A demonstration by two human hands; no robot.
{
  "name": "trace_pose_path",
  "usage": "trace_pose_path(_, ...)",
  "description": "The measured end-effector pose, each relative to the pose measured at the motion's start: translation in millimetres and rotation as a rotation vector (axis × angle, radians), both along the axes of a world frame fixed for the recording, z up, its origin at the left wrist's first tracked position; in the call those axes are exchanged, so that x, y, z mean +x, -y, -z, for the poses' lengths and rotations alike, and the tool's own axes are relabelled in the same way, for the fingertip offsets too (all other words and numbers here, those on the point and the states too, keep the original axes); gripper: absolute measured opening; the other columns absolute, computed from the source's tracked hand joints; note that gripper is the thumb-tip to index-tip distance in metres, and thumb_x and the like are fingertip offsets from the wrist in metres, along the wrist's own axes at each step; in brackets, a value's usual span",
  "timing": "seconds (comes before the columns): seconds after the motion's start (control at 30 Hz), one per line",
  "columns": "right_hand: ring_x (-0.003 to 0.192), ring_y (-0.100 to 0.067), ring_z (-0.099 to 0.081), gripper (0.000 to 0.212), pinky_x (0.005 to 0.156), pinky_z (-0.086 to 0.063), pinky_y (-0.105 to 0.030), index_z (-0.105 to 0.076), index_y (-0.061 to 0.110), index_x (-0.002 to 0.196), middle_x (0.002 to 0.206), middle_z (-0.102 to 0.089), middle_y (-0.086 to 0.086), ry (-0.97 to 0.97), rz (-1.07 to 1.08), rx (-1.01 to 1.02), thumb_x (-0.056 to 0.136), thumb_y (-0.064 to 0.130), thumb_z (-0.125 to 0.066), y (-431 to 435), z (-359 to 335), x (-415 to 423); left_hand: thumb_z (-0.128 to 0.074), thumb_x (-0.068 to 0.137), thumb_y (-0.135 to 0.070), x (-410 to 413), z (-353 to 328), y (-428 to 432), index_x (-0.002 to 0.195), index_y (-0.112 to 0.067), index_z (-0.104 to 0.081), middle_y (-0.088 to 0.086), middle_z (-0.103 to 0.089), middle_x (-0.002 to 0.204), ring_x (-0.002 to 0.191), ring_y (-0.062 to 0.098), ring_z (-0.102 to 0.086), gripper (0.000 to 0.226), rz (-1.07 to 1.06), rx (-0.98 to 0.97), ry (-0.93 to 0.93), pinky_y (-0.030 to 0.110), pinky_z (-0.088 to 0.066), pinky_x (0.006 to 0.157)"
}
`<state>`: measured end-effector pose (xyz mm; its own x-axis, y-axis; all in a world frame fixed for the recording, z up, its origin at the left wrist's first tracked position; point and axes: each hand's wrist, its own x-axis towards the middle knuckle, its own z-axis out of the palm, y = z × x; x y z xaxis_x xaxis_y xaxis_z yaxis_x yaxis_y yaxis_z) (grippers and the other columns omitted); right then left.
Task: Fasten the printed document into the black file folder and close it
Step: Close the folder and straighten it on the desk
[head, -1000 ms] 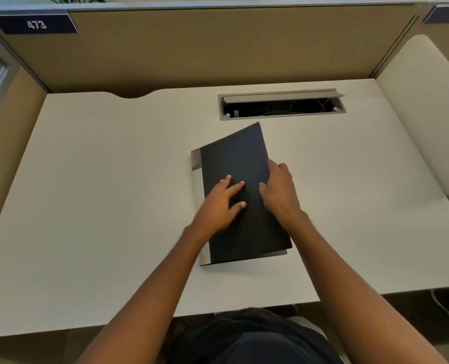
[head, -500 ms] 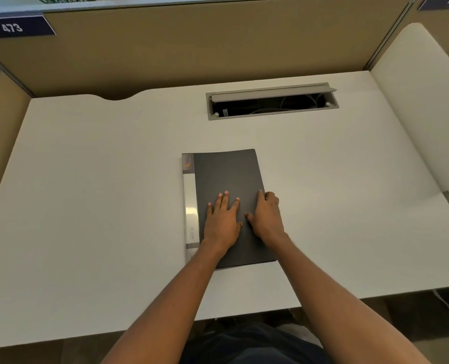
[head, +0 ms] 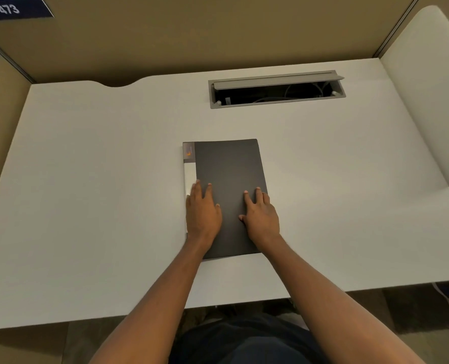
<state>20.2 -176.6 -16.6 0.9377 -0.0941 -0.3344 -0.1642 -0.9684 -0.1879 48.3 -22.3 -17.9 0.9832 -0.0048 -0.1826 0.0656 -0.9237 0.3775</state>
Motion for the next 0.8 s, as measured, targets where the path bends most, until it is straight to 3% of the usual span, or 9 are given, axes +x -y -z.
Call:
trace_pose_path(0.17, 0.156, -0.032, -0.017, 0.076, 0.12, -0.033, -0.041, -0.017, 0.022, 0.163, 0.169, -0.014, -0.014, 0.012, 0.004, -0.029, 0.101, 0.044, -0.056, -2, 3, -3, -0.056, 0.102, -0.029, 2, -3, -21, 0.161, -0.016, -0.03, 0.018, -0.02, 0.17, 0.157, 0.036, -0.022, 0.066, -0.181, 0.007, -0.08, 0.046, -0.03, 0.124)
trace_pose_path(0.33, 0.157, -0.032, -0.015, 0.075, 0.121, -0.032, -0.041, -0.017, 0.023, 0.163, 0.17, -0.012, -0.013, 0.017, 0.018, -0.028, 0.102, 0.044, -0.055, -3, 6, -5, -0.059, 0.101, -0.029, 7, -6, -26, 0.158, -0.016, -0.033, 0.015, -0.053, 0.149, 0.136, 0.035, -0.05, 0.064, -0.219, -0.014, -0.077, 0.045, -0.048, 0.107)
trace_pose_path(0.57, 0.156, -0.03, -0.016, 0.074, 0.119, -0.034, -0.042, -0.02, 0.027, 0.163, 0.17, -0.014, -0.009, 0.021, 0.021, 0.003, 0.101, 0.046, -0.056, 4, 6, -6, -0.069, 0.096, -0.02, 22, -14, -27, 0.158, -0.009, -0.031, 0.019, -0.05, 0.15, 0.141, 0.037, -0.045, 0.074, -0.53, -0.387, -0.125, 0.047, -0.045, 0.112)
trace_pose_path(0.7, 0.155, -0.029, -0.019, 0.074, 0.119, -0.035, -0.042, -0.024, 0.029, 0.162, 0.169, -0.017, -0.008, 0.027, 0.025, 0.044, 0.099, 0.047, -0.059, 8, 7, -5, -0.073, 0.094, -0.024, 28, -16, -34, 0.138, -0.006, -0.056, 0.017, -0.06, 0.139, 0.124, 0.036, -0.062, 0.05, -0.539, -0.47, -0.126, 0.049, -0.054, 0.105)
trace_pose_path(0.8, 0.151, -0.028, -0.026, 0.074, 0.119, -0.035, -0.042, -0.032, 0.029, 0.159, 0.166, -0.025, -0.007, 0.052, 0.053, 0.116, 0.095, 0.048, -0.064, 15, 7, -3, -0.072, 0.096, -0.021, 27, -18, -37, 0.135, -0.013, -0.052, 0.012, -0.062, 0.137, 0.117, 0.035, -0.066, 0.045, -0.552, -0.649, -0.127, 0.053, -0.056, 0.102)
